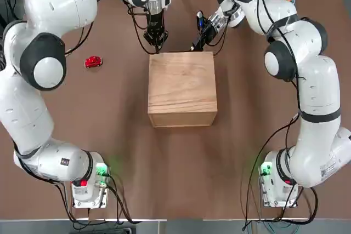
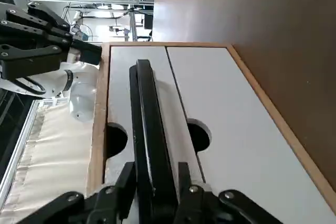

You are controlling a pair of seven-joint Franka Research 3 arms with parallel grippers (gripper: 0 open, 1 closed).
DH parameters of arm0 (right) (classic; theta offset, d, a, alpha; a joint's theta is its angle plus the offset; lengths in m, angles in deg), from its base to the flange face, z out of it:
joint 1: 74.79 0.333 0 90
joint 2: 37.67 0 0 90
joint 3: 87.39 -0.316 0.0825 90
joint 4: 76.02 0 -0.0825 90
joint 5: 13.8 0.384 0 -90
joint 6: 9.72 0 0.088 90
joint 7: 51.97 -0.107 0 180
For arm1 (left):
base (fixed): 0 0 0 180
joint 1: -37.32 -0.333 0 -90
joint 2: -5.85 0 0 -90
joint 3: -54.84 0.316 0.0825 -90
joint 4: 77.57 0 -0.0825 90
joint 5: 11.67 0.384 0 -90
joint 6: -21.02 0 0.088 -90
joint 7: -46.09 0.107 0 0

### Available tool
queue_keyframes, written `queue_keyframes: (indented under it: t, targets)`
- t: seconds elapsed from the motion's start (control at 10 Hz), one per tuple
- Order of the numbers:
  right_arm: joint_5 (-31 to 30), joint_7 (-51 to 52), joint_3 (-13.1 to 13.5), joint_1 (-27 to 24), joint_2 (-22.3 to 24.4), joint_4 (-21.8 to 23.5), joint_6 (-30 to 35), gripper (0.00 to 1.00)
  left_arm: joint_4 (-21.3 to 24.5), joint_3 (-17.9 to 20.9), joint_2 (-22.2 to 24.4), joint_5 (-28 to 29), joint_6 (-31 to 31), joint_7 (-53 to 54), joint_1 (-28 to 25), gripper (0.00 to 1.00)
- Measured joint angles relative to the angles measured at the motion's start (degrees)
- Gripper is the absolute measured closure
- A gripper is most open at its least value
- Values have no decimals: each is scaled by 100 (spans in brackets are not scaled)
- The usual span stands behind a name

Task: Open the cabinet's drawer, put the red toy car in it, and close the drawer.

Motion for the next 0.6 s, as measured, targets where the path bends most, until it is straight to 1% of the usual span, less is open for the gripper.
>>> queue_keyframes:
  t: [0.1, 0.3, 0.4, 0.5, 0.6]
  targets:
    - [2, -41, 0, -1, 0, -9, -1, 65, 0, 0, 0, 0, 0, 0, 0, 94]
    - [2, -75, 6, -4, 1, -22, -21, 66, 0, 0, 0, 0, 0, 0, 0, 94]
    - [2, -101, 18, -5, 1, -24, -49, 70, 0, 0, 0, 0, 0, 0, 0, 94]
    - [2, -133, 30, -6, 0, -25, -75, 76, 0, 0, 0, 0, 0, -1, 0, 94]
    - [2, -158, 34, -7, 1, -26, -88, 78, 0, 0, 0, 0, 0, -3, 0, 94]
